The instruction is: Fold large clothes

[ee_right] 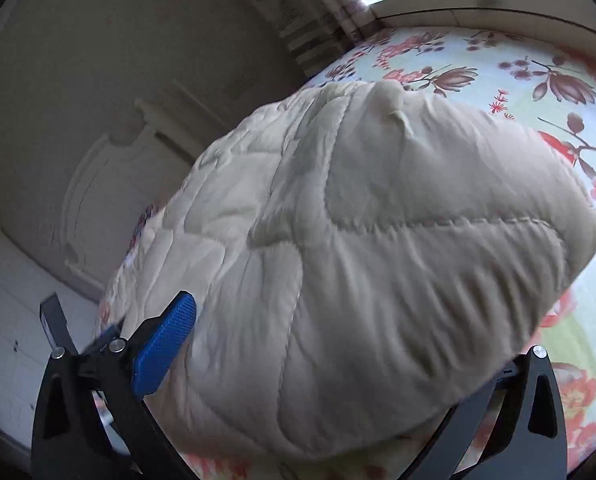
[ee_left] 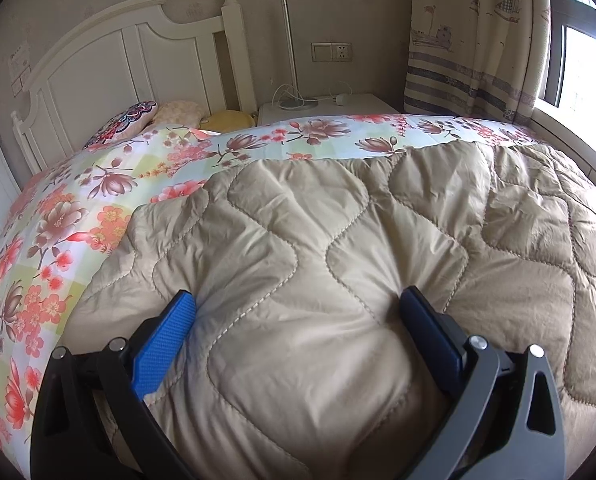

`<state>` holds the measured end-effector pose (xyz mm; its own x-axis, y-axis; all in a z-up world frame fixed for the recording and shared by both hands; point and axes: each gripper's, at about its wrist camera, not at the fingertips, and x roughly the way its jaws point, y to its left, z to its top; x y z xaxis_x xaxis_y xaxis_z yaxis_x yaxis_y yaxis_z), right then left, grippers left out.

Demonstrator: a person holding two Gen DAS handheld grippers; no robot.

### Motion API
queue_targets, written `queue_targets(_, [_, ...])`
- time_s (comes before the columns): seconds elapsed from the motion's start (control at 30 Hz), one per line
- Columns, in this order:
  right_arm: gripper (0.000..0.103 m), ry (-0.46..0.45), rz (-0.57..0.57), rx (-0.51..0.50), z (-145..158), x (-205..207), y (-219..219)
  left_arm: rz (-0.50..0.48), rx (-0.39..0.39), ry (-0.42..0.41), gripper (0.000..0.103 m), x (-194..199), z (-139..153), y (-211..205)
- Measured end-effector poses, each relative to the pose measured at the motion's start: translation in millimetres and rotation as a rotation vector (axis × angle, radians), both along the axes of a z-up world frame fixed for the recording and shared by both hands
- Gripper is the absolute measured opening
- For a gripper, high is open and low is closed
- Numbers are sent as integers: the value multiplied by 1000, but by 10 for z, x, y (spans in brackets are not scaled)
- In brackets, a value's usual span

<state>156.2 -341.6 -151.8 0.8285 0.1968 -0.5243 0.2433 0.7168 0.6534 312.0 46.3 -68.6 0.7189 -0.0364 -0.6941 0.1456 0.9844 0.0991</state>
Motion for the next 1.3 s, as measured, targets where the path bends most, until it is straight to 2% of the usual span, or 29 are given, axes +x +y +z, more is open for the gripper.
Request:
queue_targets(0.07, [95, -49, 18, 21, -3, 94, 58, 2, -2, 2, 101, 8, 0, 5])
queue_targets(0.13, [66, -67, 77, 53, -39, 180, 92, 14, 1, 0, 101, 14, 0, 13])
queue_targets(0.23, [47, -130, 101, 59, -25, 123, 48, 19, -6, 1, 101, 18, 4, 22])
queue_targets(0.3, [41, -170, 108, 58, 19, 35, 25, 17, 0, -3, 101, 18, 7, 17])
queue_targets(0.43, [39, -228, 124, 3, 111, -226, 60, -2, 38, -22, 101, -92, 16, -69])
queue_targets(0.53, [39, -236, 141, 41, 59, -379, -33, -23, 84, -49, 101, -264, 46, -179])
queue_targets(0.63, [39, -239, 137, 53, 21, -526, -156, -22, 82, -22, 101, -410, 138, -298])
queue_targets(0.7, [39, -247, 130, 48, 15, -625, -257, -27, 51, -41, 101, -519, 301, -445])
queue_targets(0.8, [39, -255, 117, 11, 8, -764, -355, -84, 18, -75, 101, -538, 559, -808])
queue_targets(0.83, [39, -258, 117, -7, 12, -804, -361, -99, 26, -83, 101, -491, 613, -964])
queue_targets(0.87, [39, -262, 119, -23, 24, -848, -361, -94, 69, -92, 101, -408, 636, -1159])
queue_targets(0.93, [39, -272, 122, -56, 61, -903, -355, -75, 155, -60, 101, -186, 550, -1456])
queue_targets(0.97, [39, -273, 125, -72, 80, -916, -343, -81, 188, 1, 101, -20, 415, -1616])
queue_targets(1.03, [39, -273, 129, -98, 124, -928, -318, -93, 235, 76, 101, 200, 178, -1779])
queue_targets(1.07, [39, -271, 134, -112, 129, -912, -319, -104, 242, 79, 101, 256, 121, -1834])
queue_targets(1.17, [39, -273, 138, -151, 80, -933, -171, -93, 221, 86, 101, 316, 157, -1765])
queue_targets(1.3, [39, -271, 142, -179, 128, -927, -129, -43, 125, -14, 101, -53, 499, -1438])
